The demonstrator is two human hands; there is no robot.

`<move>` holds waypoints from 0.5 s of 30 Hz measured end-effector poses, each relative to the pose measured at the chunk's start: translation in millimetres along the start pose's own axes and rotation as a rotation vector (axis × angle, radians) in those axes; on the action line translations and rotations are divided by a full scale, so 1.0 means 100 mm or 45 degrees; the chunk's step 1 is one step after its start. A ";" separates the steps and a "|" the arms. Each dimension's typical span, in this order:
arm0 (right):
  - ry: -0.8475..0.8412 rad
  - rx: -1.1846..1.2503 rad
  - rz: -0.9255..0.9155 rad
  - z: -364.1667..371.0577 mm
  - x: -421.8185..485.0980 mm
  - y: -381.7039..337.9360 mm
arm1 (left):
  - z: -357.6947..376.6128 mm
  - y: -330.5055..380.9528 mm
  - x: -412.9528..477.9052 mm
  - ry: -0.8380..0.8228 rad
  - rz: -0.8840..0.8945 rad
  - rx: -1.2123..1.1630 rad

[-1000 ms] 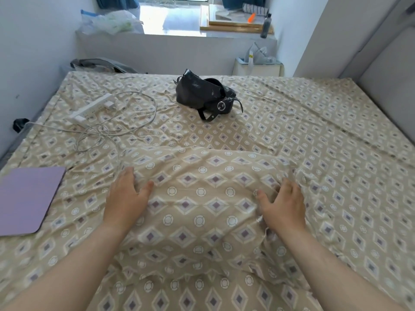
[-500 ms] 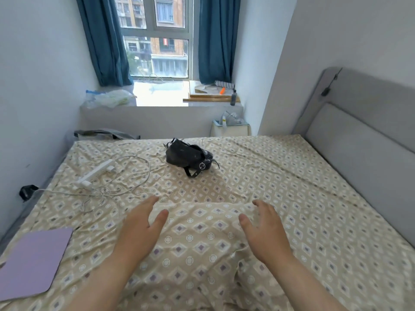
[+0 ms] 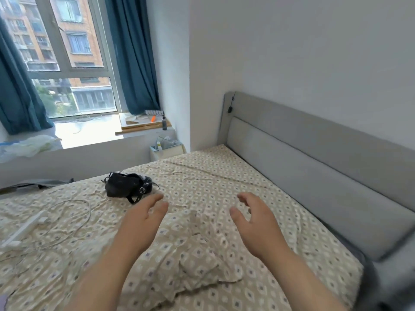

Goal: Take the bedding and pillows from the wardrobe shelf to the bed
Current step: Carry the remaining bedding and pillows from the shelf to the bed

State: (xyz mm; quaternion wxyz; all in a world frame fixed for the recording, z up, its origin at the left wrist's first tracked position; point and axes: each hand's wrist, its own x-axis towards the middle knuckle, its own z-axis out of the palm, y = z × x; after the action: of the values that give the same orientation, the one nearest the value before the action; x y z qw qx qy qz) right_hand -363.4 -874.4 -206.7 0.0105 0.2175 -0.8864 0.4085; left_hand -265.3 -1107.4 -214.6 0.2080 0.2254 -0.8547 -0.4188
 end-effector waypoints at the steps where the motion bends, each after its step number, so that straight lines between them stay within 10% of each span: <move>1: 0.033 -0.016 -0.005 -0.16 -0.11 0.07 | 0.07 0.14 -0.06 -0.010 0.043 -0.024; 15: 0.637 -0.131 0.372 -2.53 -2.39 1.26 | 1.85 2.23 -1.58 -0.568 0.566 -0.264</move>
State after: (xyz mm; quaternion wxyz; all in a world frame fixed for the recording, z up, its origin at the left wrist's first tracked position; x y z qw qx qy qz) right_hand -237.4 -527.8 -175.3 0.1806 -0.0208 -0.8977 0.4012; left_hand -284.4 -781.5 -164.4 0.1239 -0.0861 -0.8603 -0.4870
